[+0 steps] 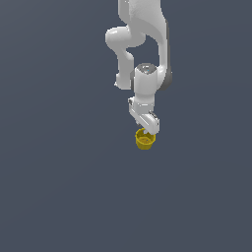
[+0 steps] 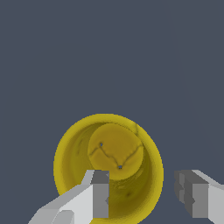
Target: Pick up the object and move it to a goal position.
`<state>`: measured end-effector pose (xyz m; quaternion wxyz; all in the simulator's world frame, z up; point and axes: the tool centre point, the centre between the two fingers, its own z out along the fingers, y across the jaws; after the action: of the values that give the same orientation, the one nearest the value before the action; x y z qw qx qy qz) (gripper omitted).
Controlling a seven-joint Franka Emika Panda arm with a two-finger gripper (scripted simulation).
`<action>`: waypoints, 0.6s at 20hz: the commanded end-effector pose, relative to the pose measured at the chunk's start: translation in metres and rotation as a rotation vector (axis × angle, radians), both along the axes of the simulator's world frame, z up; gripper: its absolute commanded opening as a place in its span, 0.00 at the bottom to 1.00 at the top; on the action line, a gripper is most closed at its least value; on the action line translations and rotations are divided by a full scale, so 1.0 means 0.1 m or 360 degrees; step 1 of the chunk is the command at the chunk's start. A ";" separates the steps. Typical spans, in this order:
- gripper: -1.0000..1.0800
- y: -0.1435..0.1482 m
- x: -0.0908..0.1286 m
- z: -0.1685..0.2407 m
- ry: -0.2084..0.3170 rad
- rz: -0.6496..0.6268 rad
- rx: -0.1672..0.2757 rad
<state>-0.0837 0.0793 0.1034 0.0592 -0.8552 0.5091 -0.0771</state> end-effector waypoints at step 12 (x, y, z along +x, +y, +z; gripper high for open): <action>0.62 0.08 -0.21 -0.08 -0.0049 -0.0317 0.0061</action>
<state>-0.1031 0.0868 0.0958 0.0741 -0.8022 0.5863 -0.0854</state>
